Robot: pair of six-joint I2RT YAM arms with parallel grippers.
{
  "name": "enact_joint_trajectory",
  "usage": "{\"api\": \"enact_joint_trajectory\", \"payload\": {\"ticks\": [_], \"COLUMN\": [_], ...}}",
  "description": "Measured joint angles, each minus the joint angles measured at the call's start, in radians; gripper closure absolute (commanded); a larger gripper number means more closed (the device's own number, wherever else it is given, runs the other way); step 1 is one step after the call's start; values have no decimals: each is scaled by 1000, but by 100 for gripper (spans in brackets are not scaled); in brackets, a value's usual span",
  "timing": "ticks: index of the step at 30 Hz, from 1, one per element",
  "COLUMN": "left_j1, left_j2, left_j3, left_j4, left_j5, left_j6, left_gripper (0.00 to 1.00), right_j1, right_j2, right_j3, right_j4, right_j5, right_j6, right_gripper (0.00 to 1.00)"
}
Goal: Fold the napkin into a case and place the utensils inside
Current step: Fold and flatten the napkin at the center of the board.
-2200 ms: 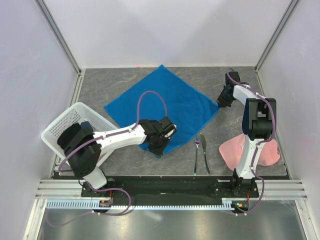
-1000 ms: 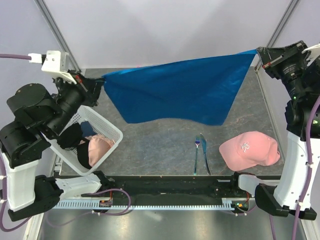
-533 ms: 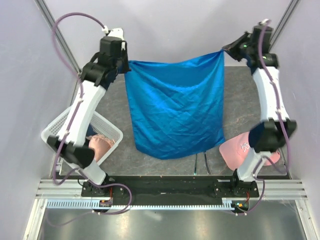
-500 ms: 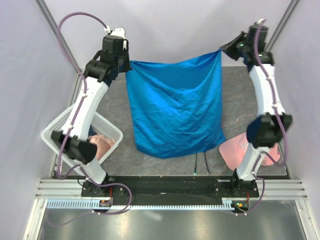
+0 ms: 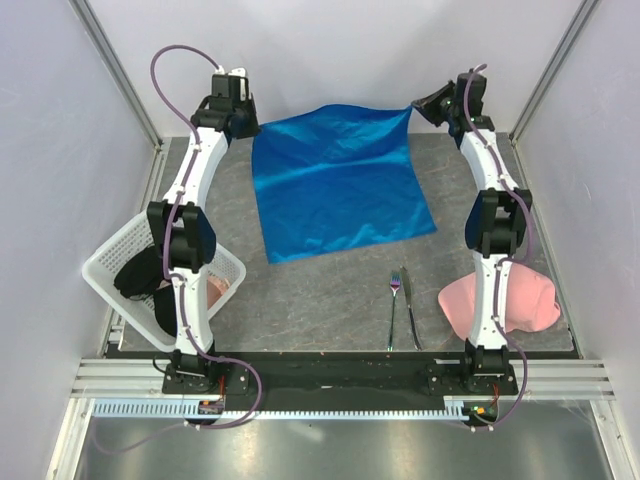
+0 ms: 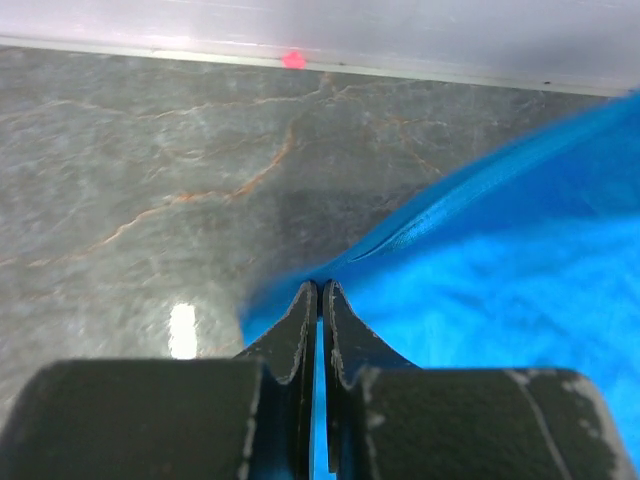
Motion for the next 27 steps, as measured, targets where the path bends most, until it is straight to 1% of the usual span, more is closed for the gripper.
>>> {"api": "enact_joint_trajectory", "payload": {"ticks": [5, 8, 11, 14, 17, 20, 22, 27], "left_j1": [-10, -13, -14, -21, -32, -50, -60, -68], "left_j2": [13, 5, -29, -78, -160, -232, -256, -259], "left_j3": [-32, -83, -192, -316, -474, -595, -633, -643], "left_j4": [53, 96, 109, 108, 109, 100, 83, 55], "left_j5": [27, 26, 25, 21, 13, 14, 19, 17], "left_j6": [-1, -1, -1, -1, -1, -1, -1, -1], "left_gripper": [98, 98, 98, 98, 98, 98, 98, 98], "right_j1": [10, 14, 11, -6, -41, -85, -106, -110], "right_j2": [51, 53, 21, -45, -124, -198, -222, -234], "right_j3": [0, -25, -111, -250, -397, -520, -563, -639], "right_j4": [62, 91, 101, 78, 51, 32, 23, 18], "right_j5": [-13, -32, -49, -68, -77, -90, -99, -120], "right_j6": [34, 41, 34, 16, -13, -47, -66, -113], "right_gripper": [100, 100, 100, 100, 100, 100, 100, 100]}}
